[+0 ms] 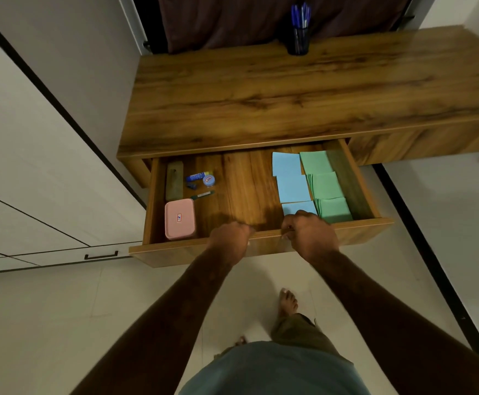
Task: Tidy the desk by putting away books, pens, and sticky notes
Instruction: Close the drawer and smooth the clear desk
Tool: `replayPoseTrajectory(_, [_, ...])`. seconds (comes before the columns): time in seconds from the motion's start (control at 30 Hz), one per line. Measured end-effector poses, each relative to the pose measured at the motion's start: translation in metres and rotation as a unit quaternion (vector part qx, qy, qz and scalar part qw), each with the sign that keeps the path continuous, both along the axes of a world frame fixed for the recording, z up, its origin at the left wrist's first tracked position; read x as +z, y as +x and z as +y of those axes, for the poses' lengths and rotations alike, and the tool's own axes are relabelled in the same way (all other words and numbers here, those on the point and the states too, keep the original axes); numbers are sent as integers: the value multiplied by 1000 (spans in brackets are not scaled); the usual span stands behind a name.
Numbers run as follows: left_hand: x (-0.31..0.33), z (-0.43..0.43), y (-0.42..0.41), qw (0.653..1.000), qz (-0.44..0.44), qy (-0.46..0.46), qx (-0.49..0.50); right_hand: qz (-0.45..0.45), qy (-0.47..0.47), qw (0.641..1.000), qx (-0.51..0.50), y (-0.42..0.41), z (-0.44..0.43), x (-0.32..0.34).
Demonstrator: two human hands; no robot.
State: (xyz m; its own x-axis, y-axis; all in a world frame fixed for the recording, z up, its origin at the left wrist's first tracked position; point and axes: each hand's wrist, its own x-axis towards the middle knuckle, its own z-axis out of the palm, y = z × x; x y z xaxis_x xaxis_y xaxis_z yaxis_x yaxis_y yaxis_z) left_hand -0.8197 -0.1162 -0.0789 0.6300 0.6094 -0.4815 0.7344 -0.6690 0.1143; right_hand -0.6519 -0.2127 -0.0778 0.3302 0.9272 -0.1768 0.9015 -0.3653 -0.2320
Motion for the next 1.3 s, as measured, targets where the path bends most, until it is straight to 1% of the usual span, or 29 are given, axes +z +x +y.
replayPoseTrajectory(0.1, [-1, 15, 5, 1000, -12, -12, 10, -3, 3, 1000, 6, 7, 15, 0])
replayPoseTrajectory(0.27, [3, 42, 17, 999, -29, 2, 30, -4, 9, 1000, 16, 21, 47, 0])
replayPoseTrajectory(0.53, [7, 90, 47, 997, -16, 31, 67, -21, 12, 999, 41, 50, 106, -2])
replayPoseTrajectory(0.67, [12, 107, 59, 995, 9, 73, 71, -33, 23, 998, 45, 63, 128, -2])
replayPoseTrajectory(0.77, [12, 116, 67, 992, 10, 103, 68, -65, 54, 995, 51, 72, 142, -2])
replayPoseTrajectory(0.83, [13, 122, 70, 989, 1, 136, 63, -87, 72, 992, 55, 78, 150, -1])
replayPoseTrajectory(0.9, [15, 129, 73, 980, -16, 192, 50, -102, 93, 989, 55, 82, 160, 1])
replayPoseTrajectory(1.0, [14, 145, 77, 967, -42, 250, 24, -118, 91, 987, 52, 88, 174, 4])
replayPoseTrajectory(1.1, [14, 167, 81, 968, -25, 249, 26, -110, 81, 989, 54, 90, 186, 5])
replayPoseTrajectory(1.23, [12, 186, 90, 976, 26, 214, 29, -127, 81, 987, 62, 97, 200, -2])
replayPoseTrajectory(1.3, [12, 190, 93, 975, 34, 218, 26, -134, 88, 985, 66, 100, 202, -8])
